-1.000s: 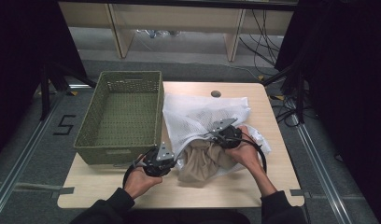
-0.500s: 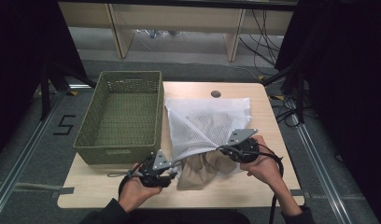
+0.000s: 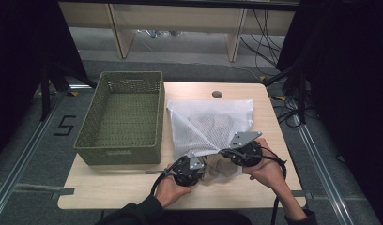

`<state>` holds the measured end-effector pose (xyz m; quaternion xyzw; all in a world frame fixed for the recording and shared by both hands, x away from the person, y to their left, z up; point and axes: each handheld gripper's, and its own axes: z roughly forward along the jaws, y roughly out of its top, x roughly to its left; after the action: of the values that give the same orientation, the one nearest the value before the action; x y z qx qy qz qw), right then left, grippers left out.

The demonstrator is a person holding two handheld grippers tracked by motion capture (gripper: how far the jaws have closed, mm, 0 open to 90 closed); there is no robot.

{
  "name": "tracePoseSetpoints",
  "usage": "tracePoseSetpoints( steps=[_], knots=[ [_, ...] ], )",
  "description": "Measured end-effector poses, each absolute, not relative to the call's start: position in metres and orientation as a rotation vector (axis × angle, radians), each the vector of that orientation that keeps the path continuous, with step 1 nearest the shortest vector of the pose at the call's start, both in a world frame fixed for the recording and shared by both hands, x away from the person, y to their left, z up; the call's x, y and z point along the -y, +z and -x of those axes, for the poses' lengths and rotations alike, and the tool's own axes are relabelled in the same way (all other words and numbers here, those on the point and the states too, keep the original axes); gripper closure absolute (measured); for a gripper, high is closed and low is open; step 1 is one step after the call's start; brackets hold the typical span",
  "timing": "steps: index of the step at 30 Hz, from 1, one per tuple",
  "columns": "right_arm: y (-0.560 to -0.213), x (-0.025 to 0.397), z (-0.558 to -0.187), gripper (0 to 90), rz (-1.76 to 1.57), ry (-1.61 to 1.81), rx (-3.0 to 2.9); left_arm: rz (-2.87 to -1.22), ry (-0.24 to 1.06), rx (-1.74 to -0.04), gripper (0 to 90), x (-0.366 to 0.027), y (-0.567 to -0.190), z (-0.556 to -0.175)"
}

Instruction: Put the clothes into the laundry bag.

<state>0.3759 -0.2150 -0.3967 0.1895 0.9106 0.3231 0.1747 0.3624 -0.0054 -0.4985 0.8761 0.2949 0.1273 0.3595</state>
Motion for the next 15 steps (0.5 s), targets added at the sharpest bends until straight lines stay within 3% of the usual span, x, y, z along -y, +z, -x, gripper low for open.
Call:
tracePoseSetpoints(
  steps=[5, 8, 10, 12, 15],
  knots=[
    [-0.390, 0.217, -0.372, 89.7, -0.554, 0.933, -2.570, -2.188, 0.379, -0.786, 84.3, 0.009, -0.478, -0.387],
    [-0.390, 0.216, -0.372, 89.7, -0.562, 0.935, -2.566, -2.115, 0.353, -0.859, 78.9, 0.009, -0.477, -0.394],
    [-0.393, 0.216, -0.374, 89.7, -0.555, 0.930, -2.576, -2.113, 0.282, -0.867, 68.6, 0.011, -0.484, -0.390],
    [-0.396, 0.217, -0.375, 89.7, -0.552, 0.933, -2.587, -2.122, 0.185, -0.881, 52.4, 0.011, -0.492, -0.382],
    [-0.396, 0.219, -0.376, 89.7, -0.565, 0.928, -2.581, -2.138, 0.173, -0.884, 35.9, 0.010, -0.493, -0.370]
  ],
)
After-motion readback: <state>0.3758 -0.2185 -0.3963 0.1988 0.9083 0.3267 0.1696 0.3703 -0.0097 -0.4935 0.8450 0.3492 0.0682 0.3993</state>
